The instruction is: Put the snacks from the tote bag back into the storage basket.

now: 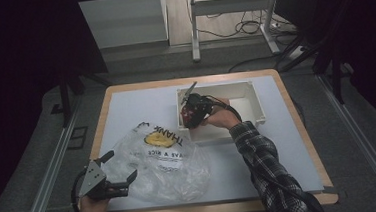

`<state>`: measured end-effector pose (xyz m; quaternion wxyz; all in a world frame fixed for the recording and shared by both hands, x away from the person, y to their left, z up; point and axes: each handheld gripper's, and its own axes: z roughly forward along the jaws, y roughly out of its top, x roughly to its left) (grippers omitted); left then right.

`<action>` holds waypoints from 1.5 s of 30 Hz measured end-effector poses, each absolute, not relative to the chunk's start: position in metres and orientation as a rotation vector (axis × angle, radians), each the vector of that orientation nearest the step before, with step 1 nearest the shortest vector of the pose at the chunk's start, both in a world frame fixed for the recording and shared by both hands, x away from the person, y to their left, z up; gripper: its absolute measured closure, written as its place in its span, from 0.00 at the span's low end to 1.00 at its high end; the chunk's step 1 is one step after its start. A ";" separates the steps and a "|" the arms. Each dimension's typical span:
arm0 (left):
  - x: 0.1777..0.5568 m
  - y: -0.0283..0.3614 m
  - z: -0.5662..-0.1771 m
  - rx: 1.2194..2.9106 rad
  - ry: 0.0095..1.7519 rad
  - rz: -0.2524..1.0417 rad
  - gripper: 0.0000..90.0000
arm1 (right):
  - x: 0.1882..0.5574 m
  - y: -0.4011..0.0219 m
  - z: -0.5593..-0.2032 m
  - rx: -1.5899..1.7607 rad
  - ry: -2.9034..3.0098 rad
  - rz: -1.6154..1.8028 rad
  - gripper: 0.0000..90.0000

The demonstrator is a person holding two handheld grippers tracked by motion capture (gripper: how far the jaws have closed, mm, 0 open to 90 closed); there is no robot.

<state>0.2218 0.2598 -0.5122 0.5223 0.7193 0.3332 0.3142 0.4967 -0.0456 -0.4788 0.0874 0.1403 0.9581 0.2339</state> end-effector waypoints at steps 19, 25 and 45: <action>0.222 0.260 -0.512 1.725 0.799 0.754 0.01 | 0.504 -0.044 -0.488 0.407 2.888 0.650 0.28; 0.222 0.260 -0.512 1.726 0.799 0.756 0.01 | 0.506 -0.044 -0.492 0.421 2.895 0.643 0.28; 0.222 0.260 -0.512 1.723 0.800 0.758 0.01 | 0.511 -0.043 -0.498 0.423 2.901 0.655 0.28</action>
